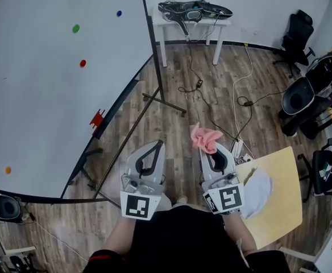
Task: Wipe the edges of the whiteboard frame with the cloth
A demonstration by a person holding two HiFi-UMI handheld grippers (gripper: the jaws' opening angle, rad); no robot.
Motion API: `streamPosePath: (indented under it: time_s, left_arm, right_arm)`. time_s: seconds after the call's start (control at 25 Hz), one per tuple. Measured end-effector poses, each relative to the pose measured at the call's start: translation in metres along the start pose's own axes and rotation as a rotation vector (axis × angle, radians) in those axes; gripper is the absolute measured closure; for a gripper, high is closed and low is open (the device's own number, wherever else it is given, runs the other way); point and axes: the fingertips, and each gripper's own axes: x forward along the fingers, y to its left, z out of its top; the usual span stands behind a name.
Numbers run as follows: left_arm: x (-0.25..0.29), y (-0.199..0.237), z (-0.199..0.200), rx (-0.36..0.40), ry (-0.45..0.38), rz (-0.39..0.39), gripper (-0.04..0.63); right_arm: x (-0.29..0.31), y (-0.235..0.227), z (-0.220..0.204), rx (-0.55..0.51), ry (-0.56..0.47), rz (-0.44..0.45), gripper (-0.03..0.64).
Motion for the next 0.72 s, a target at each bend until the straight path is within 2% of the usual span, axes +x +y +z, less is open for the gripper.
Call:
streamPosePath:
  time_s: [0.36, 0.72]
  left_arm:
    - [0.030, 0.016, -0.034, -0.019, 0.026, 0.004, 0.594]
    - [0.087, 0.057, -0.068, -0.044, 0.015, -0.015, 0.594]
  right_arm:
    - [0.036, -0.017, -0.020, 0.004, 0.030, -0.003, 0.569]
    - [0.102, -0.045, -0.041, 0.015, 0.070, -0.033, 0.569]
